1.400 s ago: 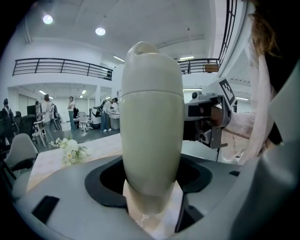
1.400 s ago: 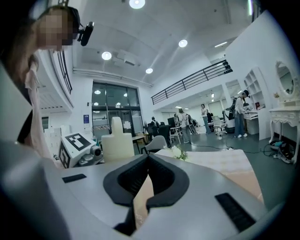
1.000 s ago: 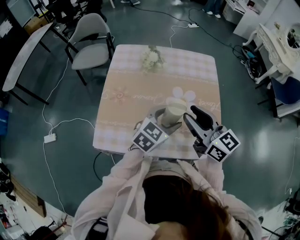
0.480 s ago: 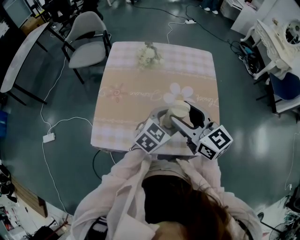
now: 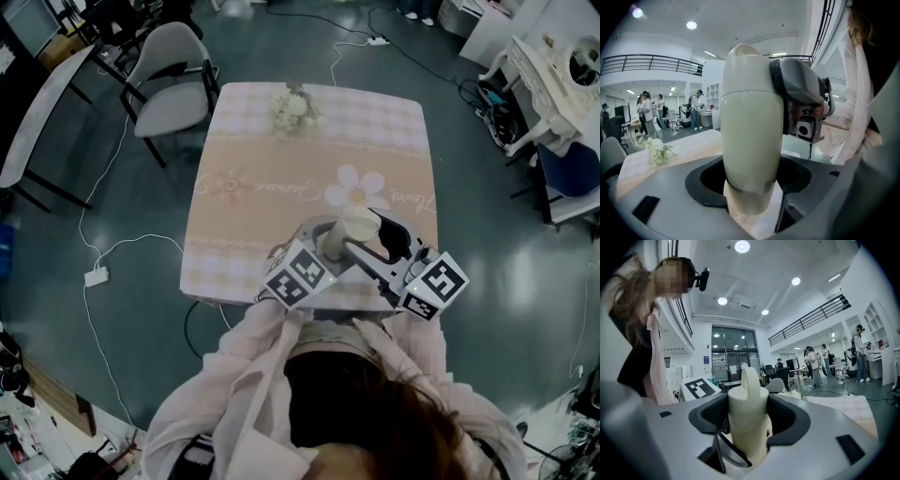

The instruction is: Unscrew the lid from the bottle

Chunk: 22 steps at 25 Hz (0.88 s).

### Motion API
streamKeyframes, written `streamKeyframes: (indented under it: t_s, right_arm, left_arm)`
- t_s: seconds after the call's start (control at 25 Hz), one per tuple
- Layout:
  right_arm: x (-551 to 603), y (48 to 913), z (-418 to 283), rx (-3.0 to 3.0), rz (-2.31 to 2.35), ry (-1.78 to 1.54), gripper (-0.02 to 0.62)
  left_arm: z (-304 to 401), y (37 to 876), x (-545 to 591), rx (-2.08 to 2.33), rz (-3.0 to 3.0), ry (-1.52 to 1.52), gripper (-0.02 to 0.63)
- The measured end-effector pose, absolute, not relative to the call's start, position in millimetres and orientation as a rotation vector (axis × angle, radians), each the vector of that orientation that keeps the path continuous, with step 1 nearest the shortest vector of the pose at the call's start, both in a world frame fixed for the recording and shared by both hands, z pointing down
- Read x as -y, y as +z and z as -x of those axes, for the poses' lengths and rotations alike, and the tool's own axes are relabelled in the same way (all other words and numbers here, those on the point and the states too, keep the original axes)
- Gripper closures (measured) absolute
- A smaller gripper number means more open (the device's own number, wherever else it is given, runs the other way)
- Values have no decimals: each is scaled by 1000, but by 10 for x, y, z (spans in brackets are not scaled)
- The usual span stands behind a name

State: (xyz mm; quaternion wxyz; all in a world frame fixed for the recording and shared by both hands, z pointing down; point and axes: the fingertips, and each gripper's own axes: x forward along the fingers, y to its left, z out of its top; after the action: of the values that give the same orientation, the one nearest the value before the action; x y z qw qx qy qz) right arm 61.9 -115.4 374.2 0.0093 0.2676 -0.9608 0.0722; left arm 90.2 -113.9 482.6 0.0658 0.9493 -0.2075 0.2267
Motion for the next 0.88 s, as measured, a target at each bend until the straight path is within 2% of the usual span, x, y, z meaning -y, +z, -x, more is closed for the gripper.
streamKeyframes:
  t_s: [0.4, 0.6, 0.68, 0.8, 0.88]
  right_arm:
    - [1214, 3767, -596, 3021, -869, 269, 313]
    - [1337, 3841, -533, 2977, -984, 297, 238]
    - [1353, 3838, -507, 2976, -992, 285, 238]
    - [1314, 3801, -462, 2996, -969, 245, 287]
    - [1287, 3781, -457, 3010, -950, 225, 288]
  left_arm:
    - [-845, 4824, 1195, 644, -2843, 692, 293]
    - [-790, 4829, 1275, 750, -2839, 717, 293]
    - [-797, 4843, 1274, 748, -2844, 724, 293]
    - [-806, 4840, 1240, 711, -2847, 702, 293]
    - [-810, 4820, 1221, 688, -2859, 695, 293]
